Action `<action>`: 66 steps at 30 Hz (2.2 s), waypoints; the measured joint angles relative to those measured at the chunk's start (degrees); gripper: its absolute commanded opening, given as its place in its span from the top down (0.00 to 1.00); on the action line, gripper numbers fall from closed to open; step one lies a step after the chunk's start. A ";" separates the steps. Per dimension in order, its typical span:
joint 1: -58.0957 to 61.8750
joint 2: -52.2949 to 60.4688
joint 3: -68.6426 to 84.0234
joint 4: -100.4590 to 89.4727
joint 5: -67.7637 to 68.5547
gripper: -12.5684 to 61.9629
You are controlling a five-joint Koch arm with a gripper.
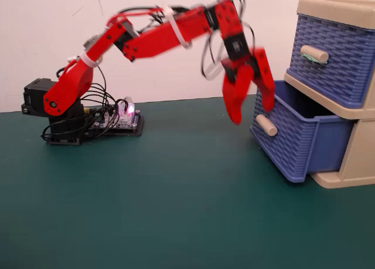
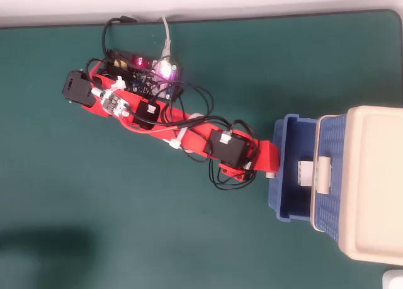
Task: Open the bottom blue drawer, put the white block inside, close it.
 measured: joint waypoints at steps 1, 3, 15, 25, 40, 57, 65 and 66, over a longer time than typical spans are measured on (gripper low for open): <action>-0.09 -0.44 -0.09 -1.41 0.00 0.38; 0.00 -0.79 -0.09 -3.52 0.00 0.38; -0.09 -7.47 0.00 -27.51 0.62 0.37; 10.11 24.52 -0.62 3.34 0.70 0.37; 70.93 57.22 76.11 10.72 -51.50 0.38; 83.76 82.79 125.77 -4.22 -78.22 0.37; 83.85 82.71 125.77 -4.22 -78.22 0.37; 83.85 82.79 125.77 -4.22 -78.22 0.37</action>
